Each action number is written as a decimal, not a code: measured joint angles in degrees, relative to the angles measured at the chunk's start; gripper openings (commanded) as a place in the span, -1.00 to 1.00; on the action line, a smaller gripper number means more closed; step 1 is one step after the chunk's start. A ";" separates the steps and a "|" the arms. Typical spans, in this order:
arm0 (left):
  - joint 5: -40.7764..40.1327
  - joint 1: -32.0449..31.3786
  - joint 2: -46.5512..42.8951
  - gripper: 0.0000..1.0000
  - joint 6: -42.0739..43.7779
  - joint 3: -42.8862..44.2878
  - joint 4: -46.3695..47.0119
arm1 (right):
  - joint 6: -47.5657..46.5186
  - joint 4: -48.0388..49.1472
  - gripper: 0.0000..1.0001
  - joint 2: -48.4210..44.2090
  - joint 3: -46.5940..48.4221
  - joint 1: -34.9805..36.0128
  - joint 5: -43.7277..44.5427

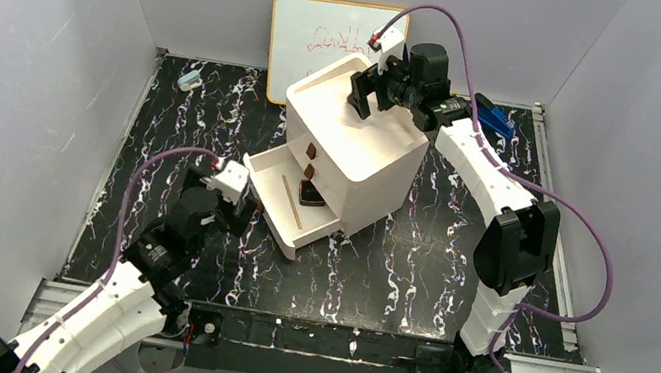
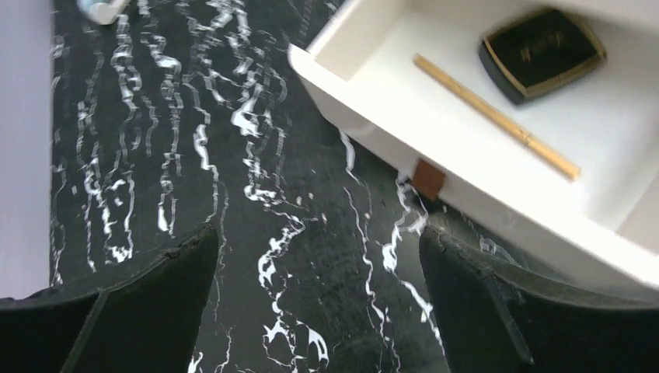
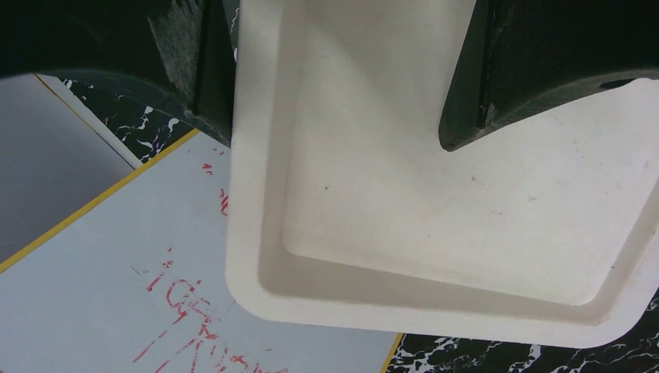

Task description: Organize the makeup

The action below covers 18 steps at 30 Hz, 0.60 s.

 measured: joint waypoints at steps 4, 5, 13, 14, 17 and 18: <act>6.64 0.00 3.08 0.97 7.76 -3.98 3.34 | -0.02 -0.26 1.00 0.37 0.61 0.04 -0.22; 8.76 0.11 4.66 0.97 9.44 -4.87 4.72 | -0.04 -0.26 1.00 0.46 0.70 0.04 -0.31; 37.03 15.23 25.46 0.97 13.64 -5.75 18.25 | -0.11 -0.24 1.00 0.46 0.68 0.07 -0.39; 39.47 16.76 28.39 0.97 13.64 -5.29 19.78 | -0.11 -0.22 1.00 0.44 0.66 0.07 -0.39; 45.97 18.47 36.24 0.97 13.84 -3.43 24.55 | -0.17 0.17 1.00 0.28 0.28 0.07 -0.39; 48.13 18.93 38.75 0.97 13.70 -2.69 26.18 | -0.22 0.26 1.00 0.20 0.20 0.07 -0.42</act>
